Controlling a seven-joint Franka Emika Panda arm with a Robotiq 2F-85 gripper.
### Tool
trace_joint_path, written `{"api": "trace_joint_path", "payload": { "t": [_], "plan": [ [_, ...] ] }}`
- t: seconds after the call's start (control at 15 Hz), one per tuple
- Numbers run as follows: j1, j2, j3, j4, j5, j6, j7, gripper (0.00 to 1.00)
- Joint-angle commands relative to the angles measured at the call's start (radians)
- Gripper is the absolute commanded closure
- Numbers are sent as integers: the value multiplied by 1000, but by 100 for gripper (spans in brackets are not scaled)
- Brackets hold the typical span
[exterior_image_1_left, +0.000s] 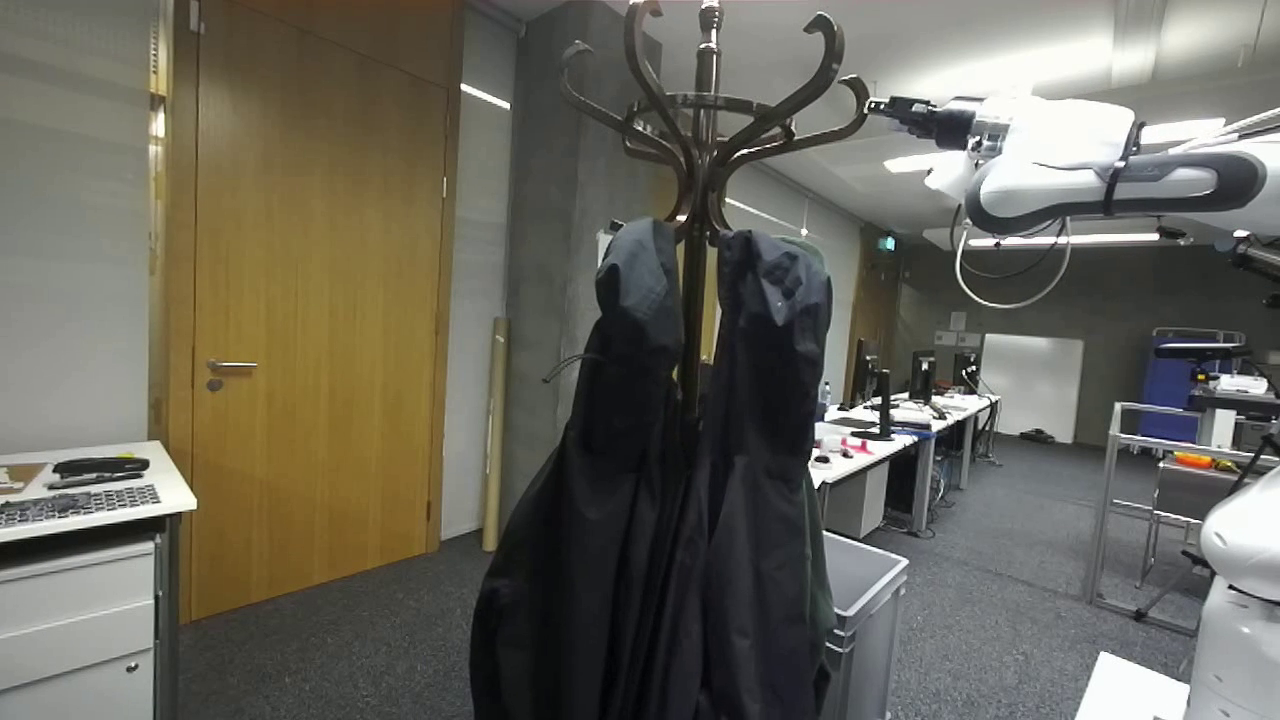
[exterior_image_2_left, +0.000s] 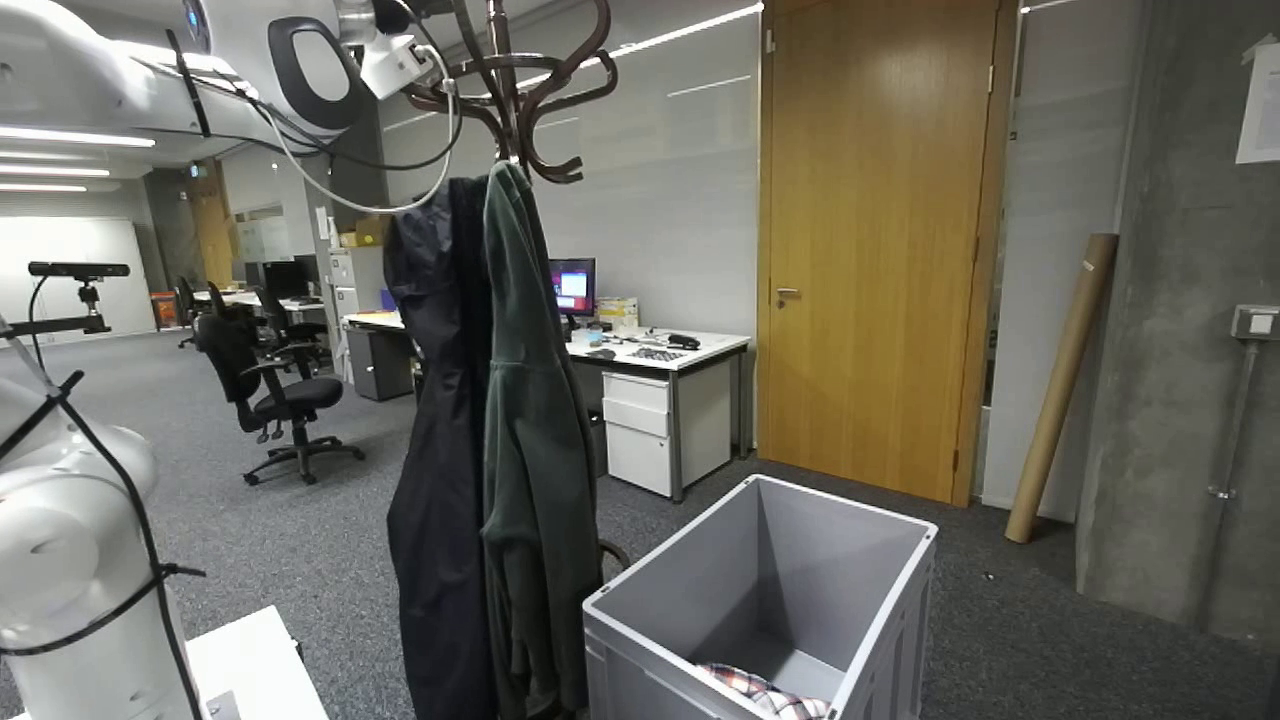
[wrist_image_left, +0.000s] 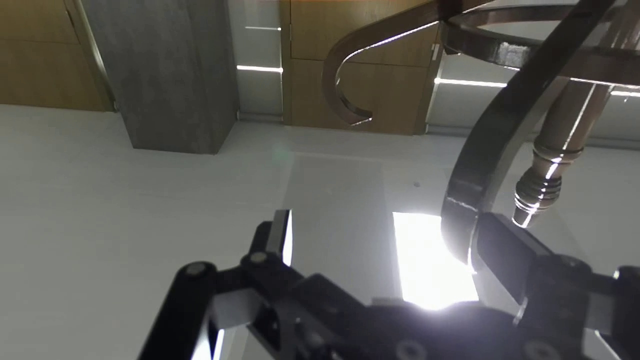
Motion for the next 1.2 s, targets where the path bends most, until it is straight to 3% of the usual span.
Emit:
{"api": "trace_joint_path", "payload": {
  "t": [0.0, 0.67, 0.87, 1.13],
  "plan": [
    [-41, 54, -13, 63, -13, 0, -14, 0],
    [-115, 98, -13, 86, -8, 0, -11, 0],
    [-82, 84, -36, 40, -45, -14, -33, 0],
    [-79, 38, -37, 20, -116, -117, -75, 0]
  ]
}}
